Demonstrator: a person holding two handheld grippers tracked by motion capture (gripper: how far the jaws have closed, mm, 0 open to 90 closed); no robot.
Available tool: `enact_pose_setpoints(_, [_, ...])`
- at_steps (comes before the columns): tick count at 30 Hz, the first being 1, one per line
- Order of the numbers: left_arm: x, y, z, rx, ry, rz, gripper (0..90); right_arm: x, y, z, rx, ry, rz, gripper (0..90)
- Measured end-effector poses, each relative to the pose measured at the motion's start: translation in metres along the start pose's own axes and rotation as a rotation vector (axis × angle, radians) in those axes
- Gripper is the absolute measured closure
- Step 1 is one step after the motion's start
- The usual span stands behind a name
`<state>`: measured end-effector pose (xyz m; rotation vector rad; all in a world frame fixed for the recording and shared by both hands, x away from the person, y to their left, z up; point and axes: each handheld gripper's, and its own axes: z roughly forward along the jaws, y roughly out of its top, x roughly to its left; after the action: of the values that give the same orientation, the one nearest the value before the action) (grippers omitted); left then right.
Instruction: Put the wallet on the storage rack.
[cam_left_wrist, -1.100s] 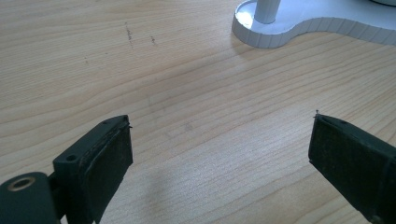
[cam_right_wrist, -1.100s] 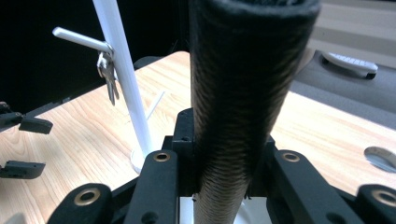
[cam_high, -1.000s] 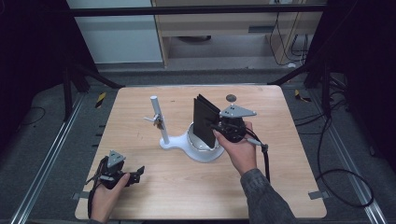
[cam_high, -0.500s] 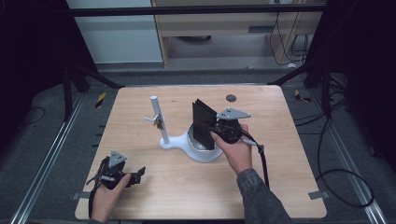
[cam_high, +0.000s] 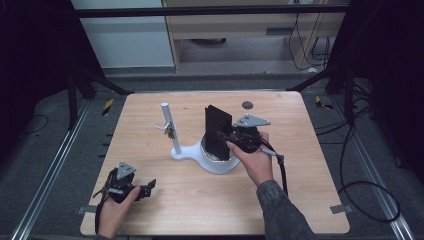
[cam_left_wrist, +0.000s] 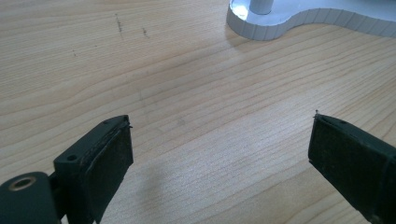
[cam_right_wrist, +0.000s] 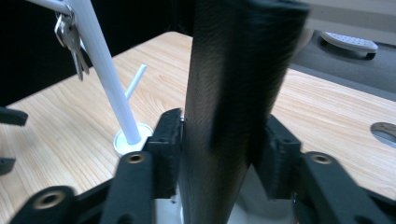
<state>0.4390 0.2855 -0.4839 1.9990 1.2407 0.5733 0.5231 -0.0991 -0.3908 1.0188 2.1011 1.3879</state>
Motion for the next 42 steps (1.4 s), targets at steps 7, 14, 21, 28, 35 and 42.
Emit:
enact_pose_setpoints(7, [0.001, -0.001, 0.002, 0.002, 0.011, -0.012, 6.1, 0.004, -0.001, -0.013, 0.036, -0.029, -0.061, 38.1])
enact_pose_setpoints(14, [0.003, -0.003, 0.004, 0.011, 0.016, -0.019, 5.8, 0.004, -0.005, -0.027, 0.044, -0.074, -0.101, 22.5])
enact_pose_setpoints(21, [0.007, -0.006, 0.009, 0.036, 0.027, -0.022, 5.6, 0.002, -0.012, -0.043, 0.055, -0.064, -0.093, 12.4])
enact_pose_setpoints(28, [0.009, -0.008, 0.015, 0.066, 0.032, -0.009, 4.9, -0.005, -0.023, -0.055, 0.07, -0.059, -0.064, 7.5])
enact_pose_setpoints(35, [0.011, -0.01, 0.02, 0.073, 0.045, -0.015, 4.9, -0.025, -0.064, -0.063, 0.115, -0.089, -0.003, 6.1])
enact_pose_setpoints(42, [0.013, -0.012, 0.024, 0.061, 0.049, -0.018, 2.7, -0.053, -0.127, -0.055, 0.305, -0.18, 0.12, 7.2])
